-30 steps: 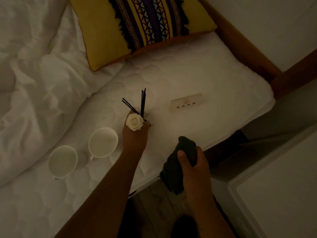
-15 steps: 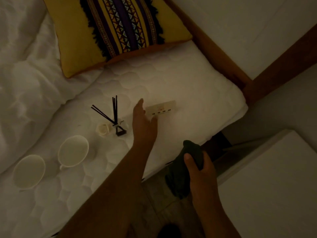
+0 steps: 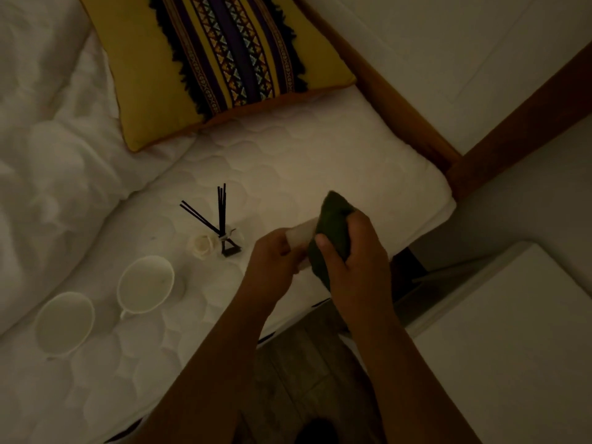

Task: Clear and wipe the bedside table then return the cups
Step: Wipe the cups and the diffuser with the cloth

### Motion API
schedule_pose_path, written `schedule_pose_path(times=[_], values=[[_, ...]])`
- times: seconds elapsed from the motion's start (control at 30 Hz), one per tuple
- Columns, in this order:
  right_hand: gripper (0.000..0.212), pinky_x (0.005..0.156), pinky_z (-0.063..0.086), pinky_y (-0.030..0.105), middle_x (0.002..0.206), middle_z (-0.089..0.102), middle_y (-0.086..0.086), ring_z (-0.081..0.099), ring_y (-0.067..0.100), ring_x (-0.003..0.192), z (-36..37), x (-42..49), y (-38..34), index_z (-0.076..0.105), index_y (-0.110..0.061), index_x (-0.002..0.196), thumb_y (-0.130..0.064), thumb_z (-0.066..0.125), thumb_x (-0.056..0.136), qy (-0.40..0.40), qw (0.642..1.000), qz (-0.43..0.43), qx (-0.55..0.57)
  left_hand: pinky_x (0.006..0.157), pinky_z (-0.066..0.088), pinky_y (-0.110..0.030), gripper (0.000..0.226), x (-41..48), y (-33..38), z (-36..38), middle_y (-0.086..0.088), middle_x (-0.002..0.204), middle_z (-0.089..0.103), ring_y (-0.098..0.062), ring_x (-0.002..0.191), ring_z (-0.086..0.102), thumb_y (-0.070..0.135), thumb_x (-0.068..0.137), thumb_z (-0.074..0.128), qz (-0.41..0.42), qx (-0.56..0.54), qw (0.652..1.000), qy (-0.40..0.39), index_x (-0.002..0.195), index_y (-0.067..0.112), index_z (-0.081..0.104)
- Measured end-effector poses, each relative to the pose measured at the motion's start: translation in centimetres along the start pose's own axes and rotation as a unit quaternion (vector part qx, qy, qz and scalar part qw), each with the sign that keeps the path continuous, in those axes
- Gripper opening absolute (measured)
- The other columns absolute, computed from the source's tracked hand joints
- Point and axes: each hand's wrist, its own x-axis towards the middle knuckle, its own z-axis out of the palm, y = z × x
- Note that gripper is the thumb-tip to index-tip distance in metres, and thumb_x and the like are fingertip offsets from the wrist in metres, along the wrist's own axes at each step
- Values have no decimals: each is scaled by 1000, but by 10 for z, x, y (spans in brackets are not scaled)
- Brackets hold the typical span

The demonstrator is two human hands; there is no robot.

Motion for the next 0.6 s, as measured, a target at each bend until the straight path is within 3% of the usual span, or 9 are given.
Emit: schedule_pose_path(times=[0.07, 0.13, 0.2, 0.3, 0.37, 0.43, 0.5, 0.6], values=[[31, 98, 41, 18, 98, 59, -2, 54, 8, 93, 11, 5, -9, 55, -13, 111, -37, 57, 93, 7, 999, -40, -35, 55, 54, -20, 18, -11, 15, -4, -7, 77, 69, -8, 64, 66, 1, 92, 51, 13, 6, 998, -55, 87, 10, 66], [29, 112, 33, 38, 85, 60, 0, 55, 11, 86, 21, 7, -13, 57, -12, 100, -40, 55, 91, 57, 990, -94, -93, 49, 48, -13, 27, -23, 25, -11, 6, 67, 66, -1, 55, 63, -5, 91, 49, 33, 18, 997, -75, 80, 16, 63], [31, 106, 41, 45, 78, 59, 1, 54, 13, 78, 26, 8, -15, 58, -10, 95, -40, 58, 88, 94, 980, -131, -116, 51, 47, -12, 30, -31, 30, -20, 7, 66, 64, 2, 55, 60, -10, 87, 51, 40, 37, 995, -86, 80, 17, 61], [37, 77, 51, 38, 73, 60, 6, 56, 21, 69, 26, 9, -12, 60, -6, 90, -43, 60, 86, 94, 970, -170, -145, 66, 52, -15, 22, -39, 32, -30, -3, 78, 68, -1, 69, 65, -8, 87, 55, 43, 30, 995, -89, 85, 11, 65], [39, 72, 50, 37, 71, 58, 6, 56, 22, 67, 19, 12, -5, 60, -6, 88, -45, 60, 85, 90, 971, -154, -160, 79, 57, -27, 16, -43, 31, -34, -14, 94, 71, -17, 87, 69, -4, 89, 57, 27, -18, 996, -87, 100, 1, 67], [40, 68, 51, 40, 70, 53, 4, 53, 21, 66, 10, 16, 1, 58, -6, 85, -46, 59, 85, 97, 979, -102, -150, 86, 57, -33, 19, -46, 31, -38, -15, 102, 71, -22, 95, 69, -1, 89, 58, 10, -47, 995, -89, 107, 1, 65], [41, 65, 51, 40, 70, 50, 2, 51, 20, 67, 7, 16, 2, 57, -6, 84, -46, 58, 85, 110, 981, -70, -144, 87, 56, -36, 19, -46, 30, -40, -14, 103, 71, -21, 97, 69, 1, 90, 58, 2, -43, 995, -89, 107, 4, 65], [39, 65, 48, 32, 69, 56, 5, 52, 19, 66, 21, 8, -12, 60, -6, 84, -45, 59, 86, 114, 976, -105, -154, 82, 57, -35, 16, -43, 30, -42, -11, 94, 72, -22, 89, 70, 0, 90, 57, 16, -24, 994, -102, 99, 9, 67]])
